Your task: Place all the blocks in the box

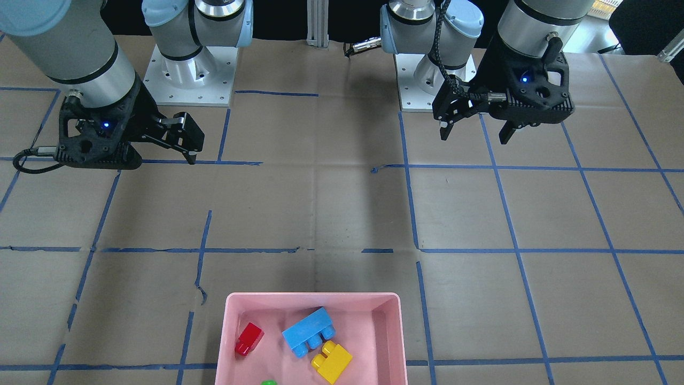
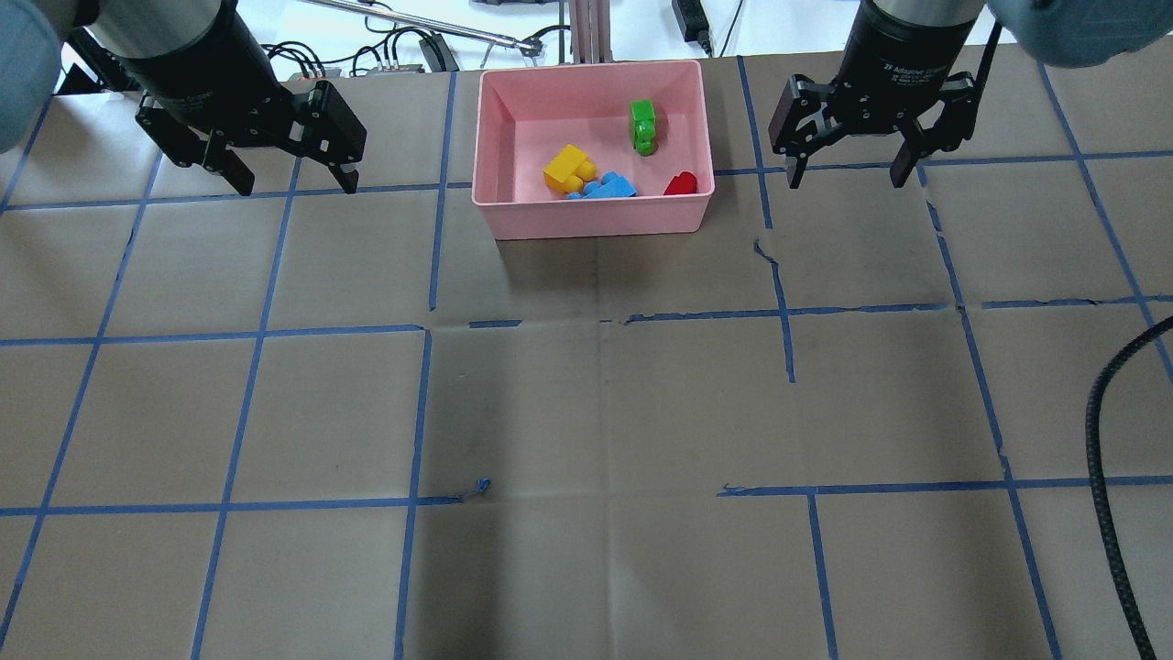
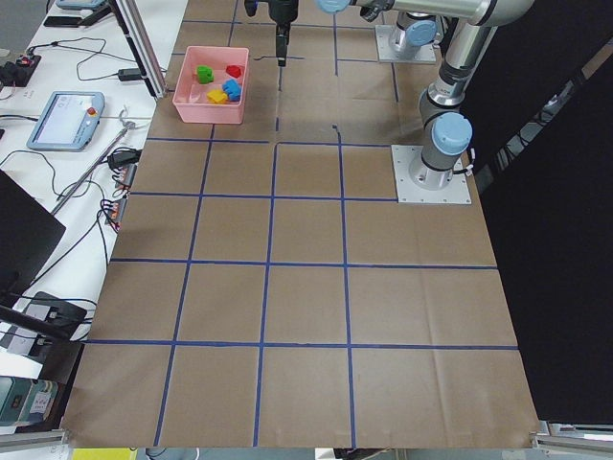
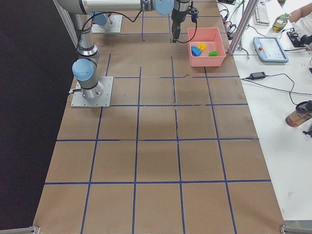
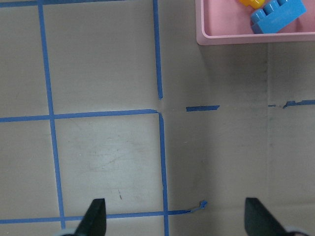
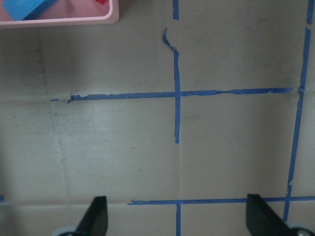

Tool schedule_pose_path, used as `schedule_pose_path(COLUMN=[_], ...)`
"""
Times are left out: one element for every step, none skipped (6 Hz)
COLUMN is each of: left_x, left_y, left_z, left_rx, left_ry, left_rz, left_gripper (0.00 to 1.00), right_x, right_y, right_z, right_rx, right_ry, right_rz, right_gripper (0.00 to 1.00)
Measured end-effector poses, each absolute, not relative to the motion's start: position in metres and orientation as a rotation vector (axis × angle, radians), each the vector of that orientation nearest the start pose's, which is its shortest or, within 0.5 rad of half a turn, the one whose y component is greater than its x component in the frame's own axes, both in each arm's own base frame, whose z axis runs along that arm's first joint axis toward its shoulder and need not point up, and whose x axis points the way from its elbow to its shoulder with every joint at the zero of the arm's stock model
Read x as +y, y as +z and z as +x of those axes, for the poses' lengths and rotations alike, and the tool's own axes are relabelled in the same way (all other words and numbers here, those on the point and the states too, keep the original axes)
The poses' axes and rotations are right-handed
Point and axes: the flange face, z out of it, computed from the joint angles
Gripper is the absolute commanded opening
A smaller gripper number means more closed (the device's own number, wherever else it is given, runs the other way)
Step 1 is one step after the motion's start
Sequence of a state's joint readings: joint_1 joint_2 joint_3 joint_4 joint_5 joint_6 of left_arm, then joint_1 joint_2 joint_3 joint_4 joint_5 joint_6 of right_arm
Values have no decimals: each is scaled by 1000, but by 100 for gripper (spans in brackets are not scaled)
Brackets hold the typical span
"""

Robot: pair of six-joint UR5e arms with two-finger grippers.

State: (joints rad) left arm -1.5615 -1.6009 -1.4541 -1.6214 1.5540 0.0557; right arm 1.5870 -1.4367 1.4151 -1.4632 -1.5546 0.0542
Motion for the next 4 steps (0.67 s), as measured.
schedule_pose_path(left_x=[-508, -508, -508, -508], left_y=[526, 527, 527, 526], left_z=[-131, -131, -131, -131], left_rx=[3155, 3155, 3154, 3154], left_ry=[-62, -63, -63, -61], left_rz=[75, 75, 75, 75], left_gripper=[100, 100, 100, 100], right_x=[-534, -531, -530, -530], right_y=[487, 490, 491, 491], right_z=[144, 145, 146, 146], right_rx=[3133, 3134, 3133, 3134], right_ry=[128, 121, 119, 120], right_rz=[74, 98, 119, 126], right_gripper=[99, 99, 99, 99])
